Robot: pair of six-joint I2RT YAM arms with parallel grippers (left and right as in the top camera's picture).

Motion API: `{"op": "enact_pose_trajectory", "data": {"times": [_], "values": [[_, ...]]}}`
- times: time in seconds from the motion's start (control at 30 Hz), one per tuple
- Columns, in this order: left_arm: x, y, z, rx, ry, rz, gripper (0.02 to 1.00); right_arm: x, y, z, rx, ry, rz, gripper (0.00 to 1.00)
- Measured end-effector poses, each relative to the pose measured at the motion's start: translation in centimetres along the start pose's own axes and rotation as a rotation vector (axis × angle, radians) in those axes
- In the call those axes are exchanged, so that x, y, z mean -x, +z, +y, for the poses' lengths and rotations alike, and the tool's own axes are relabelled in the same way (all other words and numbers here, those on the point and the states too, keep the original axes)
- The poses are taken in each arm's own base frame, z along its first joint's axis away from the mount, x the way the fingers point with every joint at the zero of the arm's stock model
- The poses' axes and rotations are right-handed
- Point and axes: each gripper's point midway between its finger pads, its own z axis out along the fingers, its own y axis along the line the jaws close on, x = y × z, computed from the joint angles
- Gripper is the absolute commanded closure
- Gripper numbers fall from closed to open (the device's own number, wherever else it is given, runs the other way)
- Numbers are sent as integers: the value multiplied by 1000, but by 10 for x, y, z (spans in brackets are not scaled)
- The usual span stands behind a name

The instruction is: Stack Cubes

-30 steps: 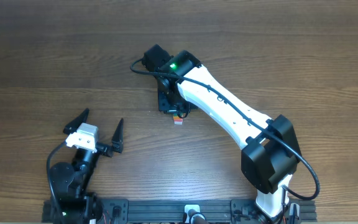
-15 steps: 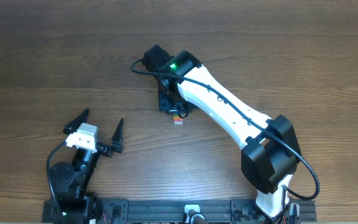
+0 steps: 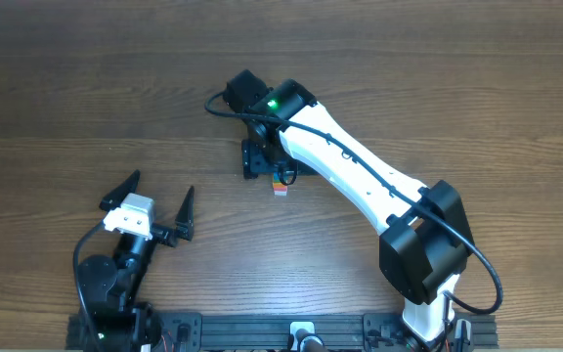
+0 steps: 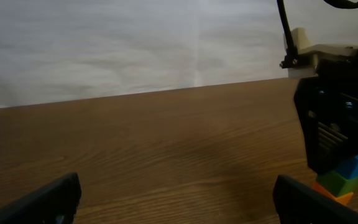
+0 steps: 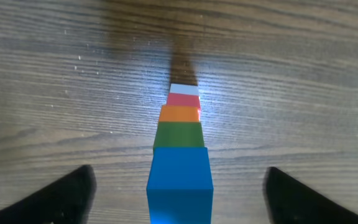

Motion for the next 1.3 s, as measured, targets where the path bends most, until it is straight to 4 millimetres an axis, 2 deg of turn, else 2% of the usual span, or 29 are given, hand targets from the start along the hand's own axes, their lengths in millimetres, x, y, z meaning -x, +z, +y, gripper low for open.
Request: {"op": "enact_pose_trajectory", "data": {"times": [0.13, 0.2, 0.3, 0.37, 0.43, 0.47, 0.67, 0.7, 0.73, 0.77, 0.87, 0.93, 1.0, 1.07, 1.2, 1.23, 1.3], "values": [[0, 0, 0, 0, 0, 0, 18, 14, 0, 1, 26, 2, -40, 9], [0, 0, 0, 0, 0, 1, 20, 40, -2, -17, 29, 29, -100, 9], [0, 0, 0, 0, 0, 0, 18, 79, -13, -61, -14, 103, -196, 9], [0, 0, 0, 0, 0, 0, 18, 107, -28, -101, -57, 155, -274, 9], [0, 0, 0, 0, 0, 0, 18, 122, -40, -137, -99, 196, -320, 9], [0, 0, 0, 0, 0, 0, 18, 128, -49, -164, -130, 216, -342, 7], [0, 0, 0, 0, 0, 0, 18, 132, -69, -269, -235, 298, -361, 7], [0, 0, 0, 0, 0, 0, 18, 132, -70, -280, -243, 308, -362, 7], [0, 0, 0, 0, 0, 0, 18, 130, -76, -306, -262, 333, -371, 9], [0, 0, 0, 0, 0, 0, 18, 129, -83, -323, -278, 343, -390, 7], [0, 0, 0, 0, 0, 0, 20, 131, -116, -361, -320, 353, -500, 7], [0, 0, 0, 0, 0, 0, 20, 130, -143, -364, -324, 328, -605, 7], [0, 0, 0, 0, 0, 0, 18, 123, -166, -354, -307, 291, -704, 7], [0, 0, 0, 0, 0, 0, 18, 112, -182, -341, -283, 257, -780, 9], [0, 0, 0, 0, 0, 0, 20, 82, -184, -315, -243, 202, -864, 9], [0, 0, 0, 0, 0, 0, 18, 67, -178, -297, -219, 164, -900, 9], [0, 0, 0, 0, 0, 0, 18, 53, -171, -274, -179, 108, -946, 7]]}}
